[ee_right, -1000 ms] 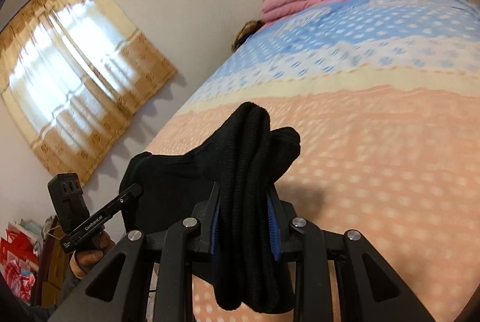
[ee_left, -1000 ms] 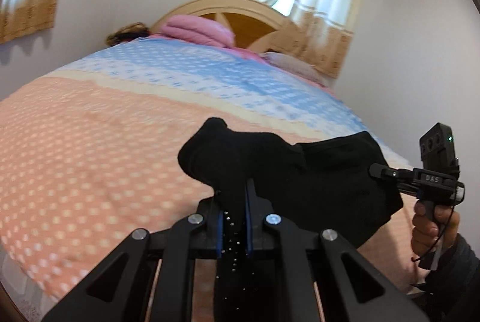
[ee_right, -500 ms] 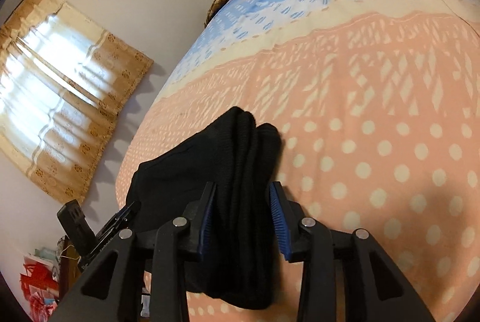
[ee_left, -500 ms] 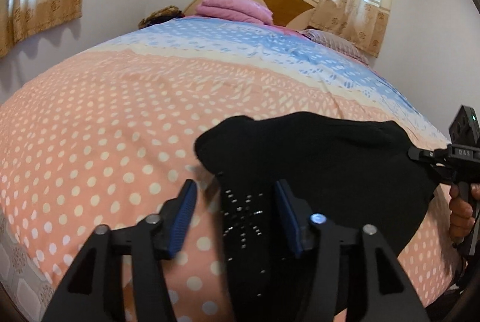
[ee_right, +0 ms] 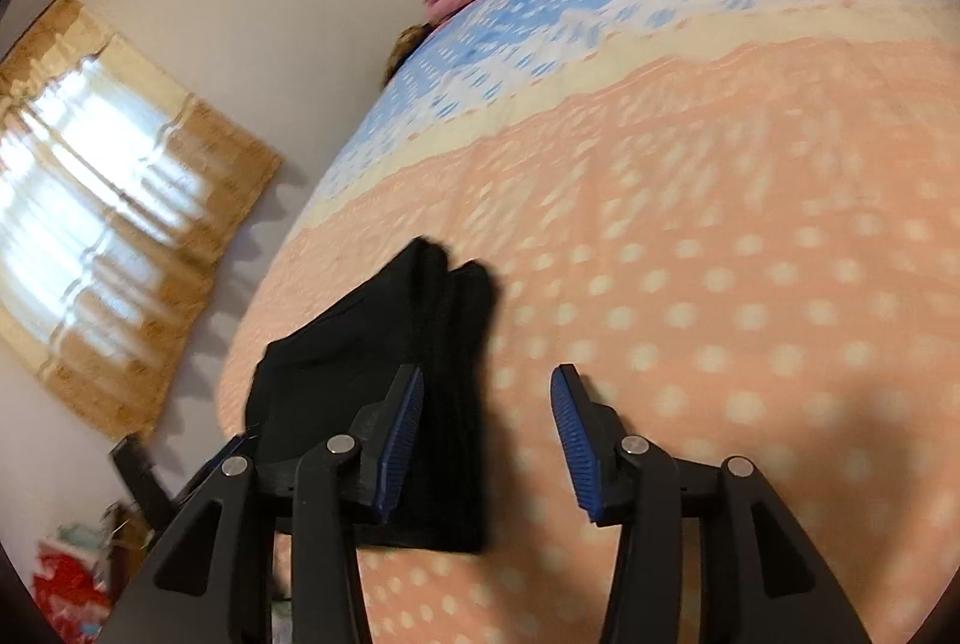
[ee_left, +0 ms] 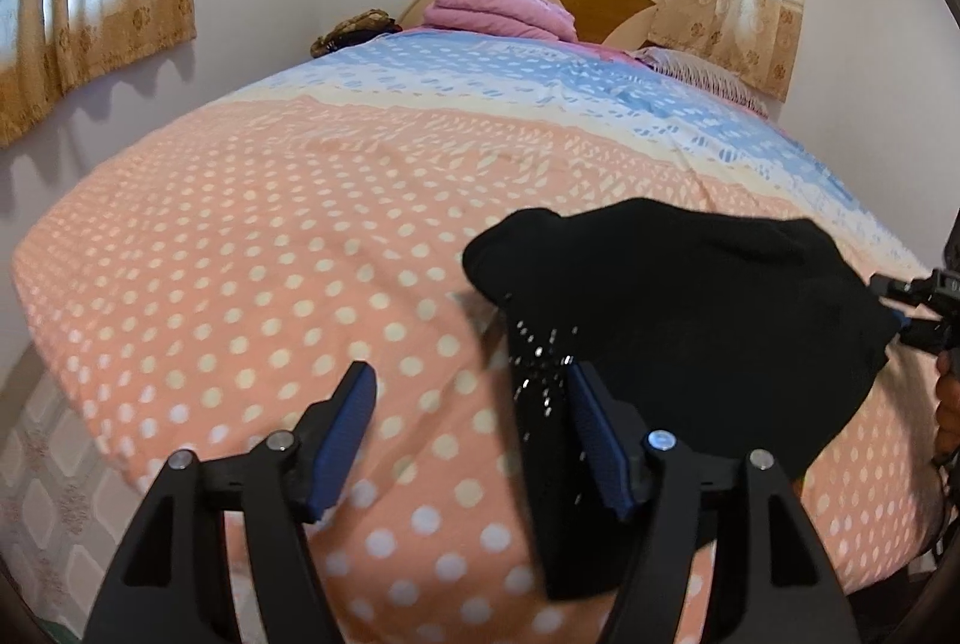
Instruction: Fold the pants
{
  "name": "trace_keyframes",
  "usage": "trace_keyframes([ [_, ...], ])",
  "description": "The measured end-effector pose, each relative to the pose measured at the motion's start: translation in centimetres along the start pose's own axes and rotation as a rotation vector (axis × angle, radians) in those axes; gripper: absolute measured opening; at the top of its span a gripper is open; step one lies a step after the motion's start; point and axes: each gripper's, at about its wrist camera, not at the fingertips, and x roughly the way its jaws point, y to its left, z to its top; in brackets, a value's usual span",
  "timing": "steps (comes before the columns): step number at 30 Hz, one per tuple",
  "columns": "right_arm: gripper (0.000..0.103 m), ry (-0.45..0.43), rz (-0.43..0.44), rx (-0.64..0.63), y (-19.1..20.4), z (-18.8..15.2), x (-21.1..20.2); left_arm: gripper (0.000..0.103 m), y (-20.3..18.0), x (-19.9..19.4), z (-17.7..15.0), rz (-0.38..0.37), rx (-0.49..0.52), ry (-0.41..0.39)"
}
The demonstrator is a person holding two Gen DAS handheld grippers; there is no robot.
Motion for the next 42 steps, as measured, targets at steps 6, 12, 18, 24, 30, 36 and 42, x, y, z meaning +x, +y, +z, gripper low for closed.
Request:
trace_keyframes([
  [6, 0.047, -0.102, -0.064, 0.019, 0.6, -1.5, -5.1, 0.069, -1.0, -3.3, -0.5, 0.018, 0.055, -0.021],
  [12, 0.05, -0.161, -0.09, -0.116, 5.9, -5.0, -9.5, 0.073, -2.4, -8.5, -0.1, -0.031, 0.058, -0.118],
  [18, 0.06, -0.195, -0.093, -0.289, 11.3, -8.7, -12.8, 0.078, -3.8, -12.3, 0.9, -0.09, 0.053, -0.207],
  [24, 0.066, -0.268, -0.136, -0.418, 14.3, -11.2, -15.4, 0.1, -4.8, -15.2, 1.3, -0.093, 0.059, -0.308],
  [30, 0.067, -0.326, -0.177, -0.478, 15.4, -12.4, -17.1, 0.101, -5.8, -15.6, 1.4, -0.1, 0.078, -0.319],
  [36, 0.067, -0.326, -0.166, -0.469, 15.2, -12.5, -17.4, 0.101, -6.5, -15.5, 0.8, -0.097, 0.088, -0.309],
  [42, 0.068, -0.329, -0.159, -0.464, 15.2, -12.7, -17.6, 0.101, -6.5, -15.6, 0.8, -0.093, 0.08, -0.307],
])
